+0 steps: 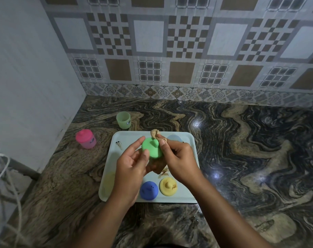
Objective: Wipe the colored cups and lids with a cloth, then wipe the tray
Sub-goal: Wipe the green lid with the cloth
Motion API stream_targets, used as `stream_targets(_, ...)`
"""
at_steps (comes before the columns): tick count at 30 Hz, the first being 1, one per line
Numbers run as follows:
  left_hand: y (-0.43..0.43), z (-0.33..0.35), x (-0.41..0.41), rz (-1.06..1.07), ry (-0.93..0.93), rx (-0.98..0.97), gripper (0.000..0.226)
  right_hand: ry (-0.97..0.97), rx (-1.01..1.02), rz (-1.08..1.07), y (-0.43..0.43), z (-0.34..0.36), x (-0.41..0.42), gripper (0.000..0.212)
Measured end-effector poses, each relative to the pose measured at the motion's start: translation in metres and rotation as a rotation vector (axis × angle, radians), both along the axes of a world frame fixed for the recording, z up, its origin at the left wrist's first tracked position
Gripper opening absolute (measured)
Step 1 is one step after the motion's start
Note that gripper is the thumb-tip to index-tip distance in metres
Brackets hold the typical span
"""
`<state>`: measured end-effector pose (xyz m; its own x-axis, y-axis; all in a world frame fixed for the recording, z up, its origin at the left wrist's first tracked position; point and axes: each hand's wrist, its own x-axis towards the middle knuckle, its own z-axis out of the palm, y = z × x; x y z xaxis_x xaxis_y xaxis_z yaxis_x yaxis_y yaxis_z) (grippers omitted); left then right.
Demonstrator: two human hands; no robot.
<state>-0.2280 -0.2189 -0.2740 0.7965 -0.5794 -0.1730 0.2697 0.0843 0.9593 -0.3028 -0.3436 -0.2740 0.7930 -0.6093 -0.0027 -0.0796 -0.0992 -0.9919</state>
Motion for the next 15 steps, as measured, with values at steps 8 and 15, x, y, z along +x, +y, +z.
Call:
stream_targets(8, -0.002, 0.001, 0.008, 0.134, 0.053, -0.01, 0.035, -0.102, -0.129, 0.02, 0.011, -0.004, -0.009, 0.023)
stream_targets(15, 0.009, 0.005, 0.004, -0.048, 0.071, -0.002, 0.036, -0.036, -0.119, -0.031, 0.0, -0.003, -0.007, 0.024)
